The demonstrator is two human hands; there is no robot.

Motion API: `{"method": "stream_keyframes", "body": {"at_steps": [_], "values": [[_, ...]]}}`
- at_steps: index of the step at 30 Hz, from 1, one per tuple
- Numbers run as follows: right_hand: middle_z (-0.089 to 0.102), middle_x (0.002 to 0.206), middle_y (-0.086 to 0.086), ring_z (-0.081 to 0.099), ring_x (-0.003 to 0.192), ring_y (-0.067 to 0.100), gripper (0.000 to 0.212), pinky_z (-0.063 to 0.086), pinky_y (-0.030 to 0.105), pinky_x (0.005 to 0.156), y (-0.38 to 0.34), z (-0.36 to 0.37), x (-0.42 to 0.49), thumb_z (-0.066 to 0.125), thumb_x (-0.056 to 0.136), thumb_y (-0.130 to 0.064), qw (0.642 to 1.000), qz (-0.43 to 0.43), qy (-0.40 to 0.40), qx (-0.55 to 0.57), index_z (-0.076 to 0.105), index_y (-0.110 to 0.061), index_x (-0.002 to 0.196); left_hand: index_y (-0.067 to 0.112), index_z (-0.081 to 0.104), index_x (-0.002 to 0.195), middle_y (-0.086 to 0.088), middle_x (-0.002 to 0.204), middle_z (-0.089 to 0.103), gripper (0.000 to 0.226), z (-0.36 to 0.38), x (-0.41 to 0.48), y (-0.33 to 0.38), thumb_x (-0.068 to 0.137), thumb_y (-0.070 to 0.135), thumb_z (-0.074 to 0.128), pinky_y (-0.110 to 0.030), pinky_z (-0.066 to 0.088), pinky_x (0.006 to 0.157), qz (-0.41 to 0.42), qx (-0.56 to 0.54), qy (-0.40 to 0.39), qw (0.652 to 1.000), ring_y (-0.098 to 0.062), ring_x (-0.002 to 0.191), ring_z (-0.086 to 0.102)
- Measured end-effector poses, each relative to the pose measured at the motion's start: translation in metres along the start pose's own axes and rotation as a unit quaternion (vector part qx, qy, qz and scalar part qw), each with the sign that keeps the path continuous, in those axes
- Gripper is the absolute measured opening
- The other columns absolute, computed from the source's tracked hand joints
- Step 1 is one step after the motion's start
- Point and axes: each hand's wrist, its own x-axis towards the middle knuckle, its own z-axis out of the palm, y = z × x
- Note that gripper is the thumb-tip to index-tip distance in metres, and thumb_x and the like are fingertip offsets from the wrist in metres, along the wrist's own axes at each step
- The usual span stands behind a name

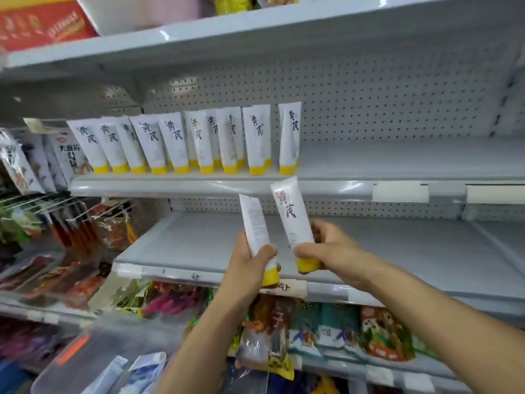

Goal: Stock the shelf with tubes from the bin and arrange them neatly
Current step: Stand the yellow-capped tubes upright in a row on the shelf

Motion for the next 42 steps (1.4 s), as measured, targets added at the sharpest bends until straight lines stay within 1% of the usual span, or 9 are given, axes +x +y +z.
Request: {"method": "stream_keyframes", "body": {"at_steps": [6,11,16,20,27,32,38,40,42], "values": [[0.068,0.111,0.008,0.067,0.099,0.025,0.040,0.057,0.051,0.083,-0.052,-0.035,0.026,0.069,0.083,-0.001,0.985,-0.101,0.111,0.085,0.056,-0.011,0.119,0.022,0.034,0.132,-0.008,0.117,0.055,0.037,0.019,0.027,0.041,0.098,0.022,0.050,-0.026,0.056,0.056,0.069,-0.009,0.010,0.998,-0.022,0.088,0.061],[0.068,0.113,0.003,0.065,0.100,0.017,0.046,0.054,0.034,0.087,-0.081,-0.065,0.075,0.073,0.081,-0.007,0.970,-0.144,0.193,0.016,0.055,-0.012,0.124,0.024,0.025,0.139,-0.014,0.128,0.046,0.047,0.026,0.054,0.057,0.097,0.014,0.042,-0.031,0.057,0.054,0.058,-0.017,0.019,0.998,-0.034,0.098,0.057],[0.064,0.115,0.005,0.062,0.105,0.023,0.051,0.052,0.039,0.093,-0.087,-0.081,0.124,0.074,0.078,-0.006,0.963,-0.117,0.228,-0.084,0.053,-0.014,0.124,0.024,0.025,0.138,-0.010,0.115,0.049,0.044,0.027,0.070,0.061,0.097,0.014,0.037,-0.035,0.060,0.056,0.064,-0.004,0.006,0.998,-0.027,0.089,0.055],[0.063,0.121,0.013,0.061,0.109,0.028,0.053,0.050,0.043,0.096,-0.079,-0.084,0.155,0.074,0.077,-0.003,0.955,-0.081,0.231,-0.165,0.052,-0.007,0.125,0.026,0.023,0.139,-0.008,0.125,0.046,0.046,0.025,0.079,0.062,0.097,0.015,0.038,-0.030,0.059,0.057,0.076,0.015,-0.013,0.997,-0.023,0.091,0.054],[0.061,0.128,0.012,0.059,0.115,0.029,0.053,0.048,0.038,0.097,-0.075,-0.091,0.182,0.072,0.080,-0.003,0.945,-0.067,0.256,-0.190,0.052,-0.006,0.128,0.033,0.016,0.144,0.006,0.120,0.046,0.053,0.021,0.090,0.063,0.099,0.014,0.039,-0.028,0.059,0.062,0.098,0.020,-0.028,0.995,-0.014,0.092,0.054],[0.060,0.131,0.012,0.058,0.117,0.029,0.055,0.046,0.034,0.096,-0.075,-0.096,0.190,0.072,0.080,-0.003,0.944,-0.059,0.259,-0.195,0.050,-0.006,0.131,0.031,0.020,0.144,0.012,0.110,0.050,0.054,0.023,0.094,0.062,0.098,0.012,0.041,-0.038,0.060,0.068,0.122,0.008,-0.016,0.992,-0.013,0.088,0.054],[0.051,0.136,0.013,0.052,0.121,0.031,0.065,0.047,0.043,0.099,-0.068,-0.100,0.182,0.076,0.080,-0.015,0.938,-0.021,0.266,-0.220,0.041,-0.006,0.134,0.031,0.026,0.143,0.007,0.125,0.053,0.052,0.026,0.094,0.056,0.098,0.016,0.045,-0.041,0.058,0.084,0.116,-0.002,-0.001,0.993,-0.019,0.107,0.058],[0.046,0.136,0.012,0.045,0.126,0.030,0.069,0.044,0.043,0.101,-0.067,-0.098,0.169,0.074,0.081,-0.019,0.912,-0.052,0.312,-0.261,0.038,-0.007,0.137,0.032,0.035,0.137,0.005,0.127,0.056,0.045,0.026,0.092,0.054,0.096,0.017,0.048,-0.040,0.055,0.091,0.119,0.004,0.003,0.993,-0.019,0.110,0.059],[0.052,0.121,0.007,0.050,0.114,0.025,0.053,0.045,0.038,0.093,-0.068,-0.087,0.149,0.070,0.082,-0.017,0.897,-0.119,0.316,-0.285,0.046,-0.011,0.129,0.025,0.041,0.137,0.004,0.126,0.058,0.044,0.028,0.090,0.054,0.095,0.015,0.052,-0.035,0.053,0.092,0.119,0.004,0.009,0.993,-0.016,0.111,0.058]]}}
